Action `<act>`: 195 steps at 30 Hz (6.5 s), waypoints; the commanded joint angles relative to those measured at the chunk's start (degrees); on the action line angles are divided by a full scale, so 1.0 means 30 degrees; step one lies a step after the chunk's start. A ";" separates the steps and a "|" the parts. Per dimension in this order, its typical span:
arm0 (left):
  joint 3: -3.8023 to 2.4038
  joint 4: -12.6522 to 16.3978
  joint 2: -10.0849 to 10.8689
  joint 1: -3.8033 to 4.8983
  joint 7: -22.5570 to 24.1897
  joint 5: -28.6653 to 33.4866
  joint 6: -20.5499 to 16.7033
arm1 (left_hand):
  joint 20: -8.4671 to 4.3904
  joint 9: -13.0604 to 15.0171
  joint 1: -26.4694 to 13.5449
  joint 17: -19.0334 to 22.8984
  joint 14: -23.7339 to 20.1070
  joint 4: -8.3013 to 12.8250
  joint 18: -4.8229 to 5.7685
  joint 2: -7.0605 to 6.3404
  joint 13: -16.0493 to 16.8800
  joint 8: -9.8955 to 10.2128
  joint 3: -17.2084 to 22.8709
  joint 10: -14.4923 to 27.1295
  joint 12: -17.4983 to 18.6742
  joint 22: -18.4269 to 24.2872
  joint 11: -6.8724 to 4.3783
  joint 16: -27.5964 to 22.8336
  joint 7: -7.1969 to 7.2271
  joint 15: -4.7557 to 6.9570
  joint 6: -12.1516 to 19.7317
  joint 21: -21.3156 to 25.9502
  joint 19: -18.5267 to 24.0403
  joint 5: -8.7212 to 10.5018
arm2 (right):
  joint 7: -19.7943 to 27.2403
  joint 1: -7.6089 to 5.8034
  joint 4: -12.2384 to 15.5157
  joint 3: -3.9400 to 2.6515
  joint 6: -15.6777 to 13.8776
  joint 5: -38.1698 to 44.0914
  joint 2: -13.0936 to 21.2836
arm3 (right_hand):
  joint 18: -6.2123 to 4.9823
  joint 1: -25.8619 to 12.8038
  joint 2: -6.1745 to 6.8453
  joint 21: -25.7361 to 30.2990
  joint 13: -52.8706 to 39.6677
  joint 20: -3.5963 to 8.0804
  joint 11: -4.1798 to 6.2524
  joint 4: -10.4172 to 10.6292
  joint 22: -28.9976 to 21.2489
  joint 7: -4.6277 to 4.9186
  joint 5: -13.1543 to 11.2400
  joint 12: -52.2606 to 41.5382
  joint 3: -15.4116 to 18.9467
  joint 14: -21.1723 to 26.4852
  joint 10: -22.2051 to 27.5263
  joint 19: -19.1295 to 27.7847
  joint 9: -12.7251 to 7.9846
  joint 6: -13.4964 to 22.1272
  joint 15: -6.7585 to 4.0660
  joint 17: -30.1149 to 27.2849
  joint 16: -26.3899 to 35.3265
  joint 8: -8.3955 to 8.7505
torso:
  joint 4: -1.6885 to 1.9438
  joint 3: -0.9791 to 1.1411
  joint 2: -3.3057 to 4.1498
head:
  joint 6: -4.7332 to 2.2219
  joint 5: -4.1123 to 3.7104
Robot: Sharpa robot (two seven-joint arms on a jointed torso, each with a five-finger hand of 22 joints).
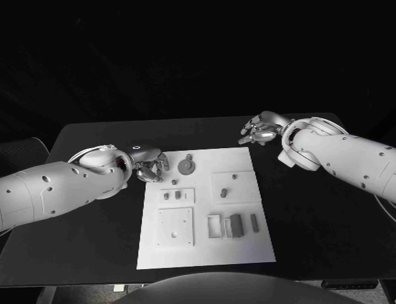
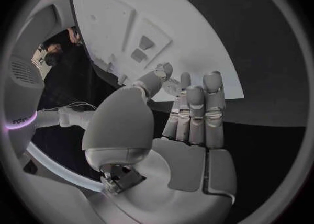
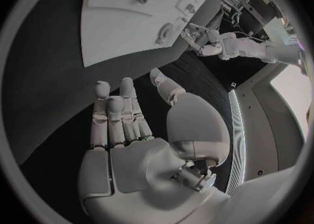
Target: Assemble the parts on the task board
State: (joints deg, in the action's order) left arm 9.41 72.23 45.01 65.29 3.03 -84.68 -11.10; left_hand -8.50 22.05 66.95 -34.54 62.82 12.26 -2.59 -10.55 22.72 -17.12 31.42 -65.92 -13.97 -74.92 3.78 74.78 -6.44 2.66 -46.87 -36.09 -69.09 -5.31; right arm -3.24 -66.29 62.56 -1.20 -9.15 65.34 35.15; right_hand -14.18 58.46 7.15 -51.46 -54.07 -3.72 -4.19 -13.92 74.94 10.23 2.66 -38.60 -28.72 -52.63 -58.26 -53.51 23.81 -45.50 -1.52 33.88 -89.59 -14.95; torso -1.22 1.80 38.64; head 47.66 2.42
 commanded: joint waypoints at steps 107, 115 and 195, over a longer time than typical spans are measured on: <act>-0.0649 -0.0954 0.0964 0.0476 0.2623 1.7216 -0.2606 | 0.2226 0.0876 -0.1062 0.3495 -0.3339 -0.0336 -0.0434 0.0747 -0.1653 -0.0813 0.0062 0.1498 0.1127 0.4365 0.1303 -0.9293 -0.1294 -0.2084 -0.0446 0.6953 0.4563 0.0823 | -0.0075 0.1116 0.3039 0.2956 -0.0092 1.2748 -0.0100 | -0.0273 0.3438 -0.1485 0.0154 1.0137 0.0327 0.0104 -0.0737 0.0265 -0.0731 0.0044 0.7964 -0.3131 -0.1487 -0.3178 -0.1078 0.0850 -0.3092 -0.0196 -0.0505 0.0564 -0.1810 | -0.0002 -0.0013 0.0001 | -0.0124 0.0164; -0.0649 -0.0943 0.0975 0.0476 0.2553 1.7216 -0.2614 | 0.2198 0.0881 -0.1038 0.3437 -0.3273 -0.0337 -0.0432 0.0750 -0.1677 -0.0808 0.0048 0.1498 0.1124 0.4360 0.1304 -0.9288 -0.1297 -0.2052 -0.0433 0.6943 0.4501 0.0824 | -0.0095 0.1116 0.3008 0.2956 -0.0421 1.2807 -0.0107 | -0.0273 0.3442 -0.1351 0.0156 1.0239 0.0331 0.0095 -0.0785 0.0251 -0.0745 0.0089 0.8030 -0.3771 -0.1613 -0.3240 -0.1187 0.0851 -0.3136 -0.0216 -0.0536 0.0641 -0.1756 | 0.0001 -0.0014 0.0001 | -0.0137 0.0149; -0.0651 -0.1386 0.0208 0.0655 0.2403 1.7212 -0.2674 | 0.2114 0.0900 -0.0967 0.3217 -0.3141 -0.0351 -0.0383 0.0749 -0.1795 -0.0779 -0.0003 0.1552 0.1138 0.4363 0.1332 -0.9358 -0.1323 -0.1977 -0.0370 0.6970 0.4363 0.0824 | -0.0303 0.0938 0.7631 0.3485 0.0478 1.2675 -0.2356 | -0.0273 0.3190 -0.1360 0.0075 1.0442 0.0486 0.0237 -0.0825 0.0252 -0.0890 0.0087 0.8088 -0.4264 -0.2011 -0.3729 -0.1513 0.0947 -0.3531 -0.0364 -0.0549 0.0784 -0.1829 | -0.0004 -0.0039 -0.0005 | 0.0275 0.2421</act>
State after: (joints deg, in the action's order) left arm 7.51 68.00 45.79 67.15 10.01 -33.38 -18.86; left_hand -2.15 24.69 63.86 -24.83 53.14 11.25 -3.14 -8.67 17.41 -19.47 31.68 -61.12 -10.37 -61.89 7.76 47.04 -10.41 -3.16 -48.39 -15.06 -55.81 -3.04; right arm -4.40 -63.60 85.52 9.21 -9.48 102.77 28.22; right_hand -14.29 67.82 3.69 -51.02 -22.80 -2.66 -3.46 -16.27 74.90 7.66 2.82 -14.35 -41.21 -58.78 -69.19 -58.07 26.60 -55.82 -2.23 32.29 -87.58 -20.23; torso -1.22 1.70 38.64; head 48.21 9.15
